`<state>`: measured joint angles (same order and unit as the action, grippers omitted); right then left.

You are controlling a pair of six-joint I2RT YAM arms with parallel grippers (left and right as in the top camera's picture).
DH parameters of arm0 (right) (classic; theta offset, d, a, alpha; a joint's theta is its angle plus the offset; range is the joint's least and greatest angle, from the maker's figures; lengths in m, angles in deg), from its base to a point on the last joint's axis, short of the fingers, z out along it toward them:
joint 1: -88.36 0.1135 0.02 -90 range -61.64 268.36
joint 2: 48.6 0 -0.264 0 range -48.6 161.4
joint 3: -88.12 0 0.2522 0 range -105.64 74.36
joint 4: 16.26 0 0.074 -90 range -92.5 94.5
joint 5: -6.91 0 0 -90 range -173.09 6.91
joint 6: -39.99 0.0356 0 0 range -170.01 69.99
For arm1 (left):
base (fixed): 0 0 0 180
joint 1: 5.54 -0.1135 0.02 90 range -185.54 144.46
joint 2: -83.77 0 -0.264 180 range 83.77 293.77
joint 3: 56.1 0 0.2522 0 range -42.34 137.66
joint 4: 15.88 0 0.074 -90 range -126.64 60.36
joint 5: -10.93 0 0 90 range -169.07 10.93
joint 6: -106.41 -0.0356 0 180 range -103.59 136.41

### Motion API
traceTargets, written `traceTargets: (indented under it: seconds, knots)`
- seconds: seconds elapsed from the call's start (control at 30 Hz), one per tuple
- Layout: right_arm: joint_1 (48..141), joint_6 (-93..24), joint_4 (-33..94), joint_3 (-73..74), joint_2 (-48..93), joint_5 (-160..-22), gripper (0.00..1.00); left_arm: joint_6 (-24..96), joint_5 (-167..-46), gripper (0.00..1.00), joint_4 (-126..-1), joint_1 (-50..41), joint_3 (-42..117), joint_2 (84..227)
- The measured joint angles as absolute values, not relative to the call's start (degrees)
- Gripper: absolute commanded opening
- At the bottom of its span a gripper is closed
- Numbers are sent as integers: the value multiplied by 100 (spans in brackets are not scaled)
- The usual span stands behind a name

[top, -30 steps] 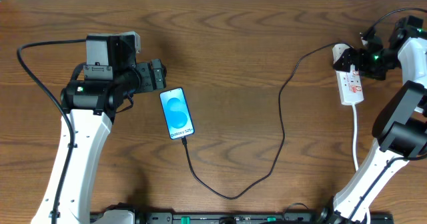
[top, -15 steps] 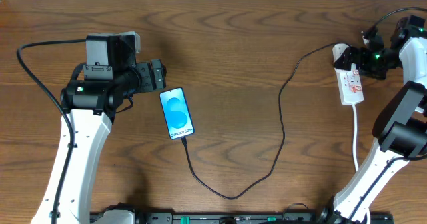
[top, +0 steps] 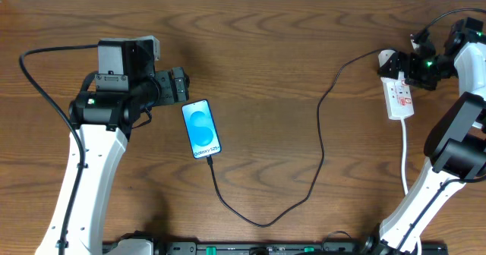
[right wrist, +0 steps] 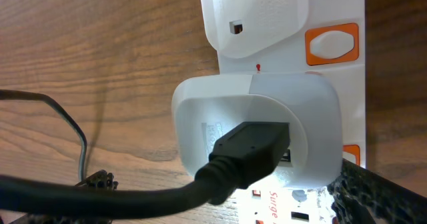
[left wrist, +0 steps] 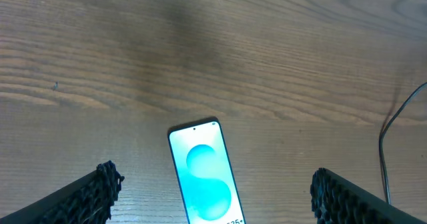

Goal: Plug charger to phone and switch on socket

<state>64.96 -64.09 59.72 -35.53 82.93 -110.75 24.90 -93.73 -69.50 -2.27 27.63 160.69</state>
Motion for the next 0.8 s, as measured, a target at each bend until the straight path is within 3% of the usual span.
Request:
traceTargets:
  seconds: [0.8]
  knots:
    - [6500, -6361, 5773, -3402, 8290, -11086, 99, 2490, -9373, 93, -6950, -227, 2763, 16069]
